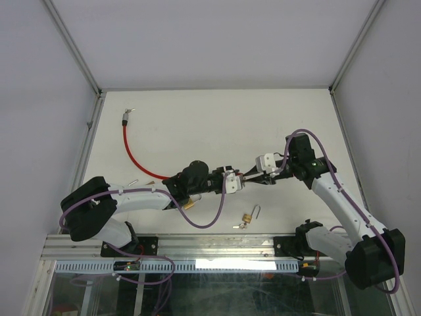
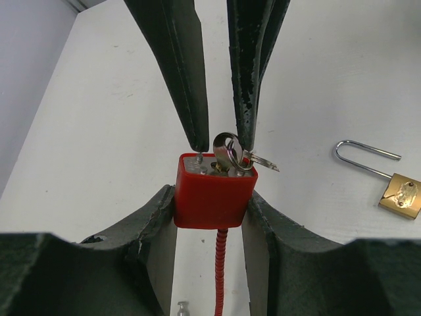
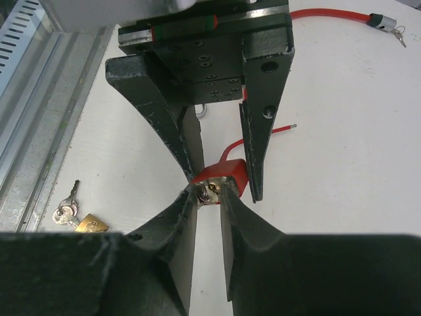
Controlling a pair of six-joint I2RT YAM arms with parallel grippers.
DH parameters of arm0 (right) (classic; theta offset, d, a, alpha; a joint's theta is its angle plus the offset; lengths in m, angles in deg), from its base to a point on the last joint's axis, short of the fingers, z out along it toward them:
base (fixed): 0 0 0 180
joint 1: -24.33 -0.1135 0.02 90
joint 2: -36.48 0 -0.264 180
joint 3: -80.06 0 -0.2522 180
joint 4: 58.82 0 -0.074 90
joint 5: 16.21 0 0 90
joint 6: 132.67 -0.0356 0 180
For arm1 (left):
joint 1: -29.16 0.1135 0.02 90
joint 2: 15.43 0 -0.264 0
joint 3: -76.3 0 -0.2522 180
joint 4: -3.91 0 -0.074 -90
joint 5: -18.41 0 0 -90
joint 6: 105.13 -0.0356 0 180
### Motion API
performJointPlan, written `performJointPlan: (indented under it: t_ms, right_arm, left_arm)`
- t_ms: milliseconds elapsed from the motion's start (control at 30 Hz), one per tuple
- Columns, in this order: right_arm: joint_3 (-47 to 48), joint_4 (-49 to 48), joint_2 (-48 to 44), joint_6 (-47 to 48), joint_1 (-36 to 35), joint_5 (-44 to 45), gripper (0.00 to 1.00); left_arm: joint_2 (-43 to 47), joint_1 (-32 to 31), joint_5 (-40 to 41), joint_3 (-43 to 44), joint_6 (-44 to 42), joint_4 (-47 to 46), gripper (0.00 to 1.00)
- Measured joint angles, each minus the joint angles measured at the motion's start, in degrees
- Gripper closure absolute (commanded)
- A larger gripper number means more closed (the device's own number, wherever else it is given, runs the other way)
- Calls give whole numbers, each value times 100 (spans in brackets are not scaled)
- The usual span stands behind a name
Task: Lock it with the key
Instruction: Lock the lock.
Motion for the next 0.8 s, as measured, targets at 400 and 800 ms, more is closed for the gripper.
performJointPlan:
  t_ms: [400,800]
  right_arm:
    - [0,-140,13,-238,-48,46,98]
    - [0,-321,13,-686,-50,85,100]
  left_arm:
    - [24,37,17,-4,39,24,100]
    - [24,37,72,-11,46,0,100]
